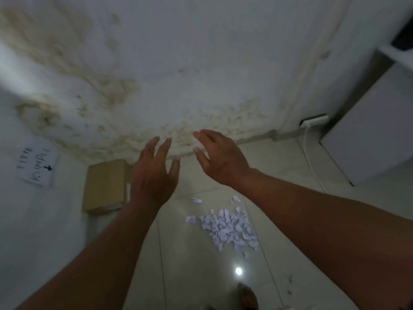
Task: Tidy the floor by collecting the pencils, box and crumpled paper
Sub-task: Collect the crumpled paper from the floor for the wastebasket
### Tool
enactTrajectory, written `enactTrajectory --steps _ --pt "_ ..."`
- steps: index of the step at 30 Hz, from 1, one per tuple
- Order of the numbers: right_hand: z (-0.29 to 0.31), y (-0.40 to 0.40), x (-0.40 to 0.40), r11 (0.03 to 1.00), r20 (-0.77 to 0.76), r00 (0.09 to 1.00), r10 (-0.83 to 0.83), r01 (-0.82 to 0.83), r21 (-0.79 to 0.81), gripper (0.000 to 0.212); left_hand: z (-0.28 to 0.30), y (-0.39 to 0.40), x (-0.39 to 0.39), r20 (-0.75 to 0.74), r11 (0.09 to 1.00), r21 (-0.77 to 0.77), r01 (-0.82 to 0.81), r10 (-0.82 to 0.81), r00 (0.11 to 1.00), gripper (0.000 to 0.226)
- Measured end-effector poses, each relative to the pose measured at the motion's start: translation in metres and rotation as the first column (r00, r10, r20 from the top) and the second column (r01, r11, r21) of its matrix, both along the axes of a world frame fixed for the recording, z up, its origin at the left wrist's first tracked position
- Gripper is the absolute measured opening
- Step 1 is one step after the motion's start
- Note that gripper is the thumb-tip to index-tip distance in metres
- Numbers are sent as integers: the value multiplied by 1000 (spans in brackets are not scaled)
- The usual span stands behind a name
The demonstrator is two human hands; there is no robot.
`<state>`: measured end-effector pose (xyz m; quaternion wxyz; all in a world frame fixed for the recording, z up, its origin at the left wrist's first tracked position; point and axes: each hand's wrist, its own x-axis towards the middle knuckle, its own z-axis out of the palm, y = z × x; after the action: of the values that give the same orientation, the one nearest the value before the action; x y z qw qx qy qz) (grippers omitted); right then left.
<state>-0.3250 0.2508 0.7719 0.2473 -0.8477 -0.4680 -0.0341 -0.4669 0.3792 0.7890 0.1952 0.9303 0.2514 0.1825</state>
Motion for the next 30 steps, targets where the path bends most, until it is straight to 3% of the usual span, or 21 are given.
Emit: enactTrajectory --steps 13,23,30 --pt "-179 -144 8 992 -116 990 -84 72 -108 51 -167 -127 20 -128 995 -90 42 -54 990 55" --pt "-404 -172 29 979 -177 973 -150 121 -166 51 -394 -142 35 -229 985 -153 82 -117 966 54" --pt "-600 -172 13 964 -239 946 -220 173 -204 52 -590 -140 41 -242 977 -178 117 -159 957 52"
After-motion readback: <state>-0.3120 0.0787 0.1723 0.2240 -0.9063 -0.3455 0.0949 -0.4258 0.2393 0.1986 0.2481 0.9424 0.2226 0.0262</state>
